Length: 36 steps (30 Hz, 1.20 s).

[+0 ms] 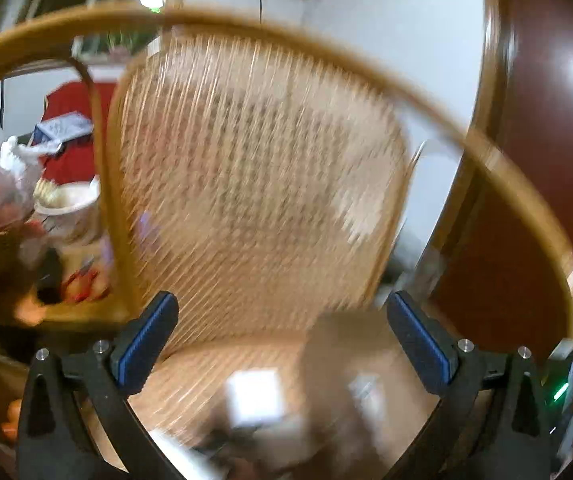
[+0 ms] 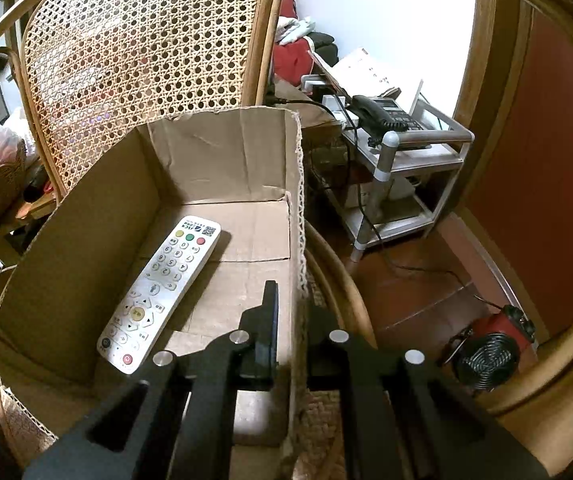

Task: Organize rigid objects
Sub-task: 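Return the left gripper to the seat and grasp the round Cheers tin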

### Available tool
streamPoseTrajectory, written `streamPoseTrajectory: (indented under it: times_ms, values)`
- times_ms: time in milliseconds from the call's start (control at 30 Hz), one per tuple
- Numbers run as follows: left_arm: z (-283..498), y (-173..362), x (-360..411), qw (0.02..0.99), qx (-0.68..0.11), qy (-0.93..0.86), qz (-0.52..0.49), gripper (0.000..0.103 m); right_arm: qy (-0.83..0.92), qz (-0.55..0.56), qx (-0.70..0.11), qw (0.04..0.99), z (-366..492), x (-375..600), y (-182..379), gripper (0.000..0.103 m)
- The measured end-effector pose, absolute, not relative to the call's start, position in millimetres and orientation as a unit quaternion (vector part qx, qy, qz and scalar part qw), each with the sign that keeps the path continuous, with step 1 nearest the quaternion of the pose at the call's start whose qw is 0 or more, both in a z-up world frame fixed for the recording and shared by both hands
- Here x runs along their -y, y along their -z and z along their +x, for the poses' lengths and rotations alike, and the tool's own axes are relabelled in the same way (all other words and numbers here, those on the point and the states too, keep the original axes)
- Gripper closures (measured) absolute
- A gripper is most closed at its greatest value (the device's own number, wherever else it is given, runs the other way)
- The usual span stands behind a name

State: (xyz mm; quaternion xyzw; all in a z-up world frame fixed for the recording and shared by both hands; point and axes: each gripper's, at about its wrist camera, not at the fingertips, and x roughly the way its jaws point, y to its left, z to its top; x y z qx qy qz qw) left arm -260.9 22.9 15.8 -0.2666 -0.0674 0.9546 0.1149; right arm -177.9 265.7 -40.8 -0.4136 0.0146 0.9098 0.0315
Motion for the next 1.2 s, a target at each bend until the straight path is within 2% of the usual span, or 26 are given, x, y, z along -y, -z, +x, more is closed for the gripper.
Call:
streamPoseTrajectory:
  times_ms: [167, 400, 533, 800, 933, 1200]
  values:
    - [-260.6, 1.9, 10.6, 0.074, 0.088, -0.957, -0.268, 0.000, -0.910, -0.414, -0.015, 0.031, -178.2, -265.7, 40.9, 0.092]
    - [-228.9, 20.1, 42.7, 0.073, 0.089, -0.941, -0.318, 0.000, -0.910, -0.414, -0.015, 0.029, -179.3, -264.5, 40.6, 0.092]
    - [-208.3, 31.0, 40.8, 0.085, 0.053, -0.937, -0.335, 0.000, -0.910, -0.413, -0.014, 0.029, -178.4, -265.3, 40.6, 0.092]
    - [-171.5, 70.3, 16.0, 0.097, -0.076, -0.917, -0.380, 0.000, -0.911, -0.411, -0.012, 0.029, -178.7, -264.9, 40.5, 0.092]
    - [-164.4, 86.6, 8.2, 0.123, -0.081, -0.901, -0.407, 0.000, -0.911, -0.410, -0.012, 0.028, -178.8, -264.5, 40.6, 0.091]
    - [-169.5, 110.4, 17.2, 0.107, -0.074, -0.886, -0.444, 0.001, -0.914, -0.406, -0.005, 0.025, -175.7, -266.2, 40.5, 0.091]
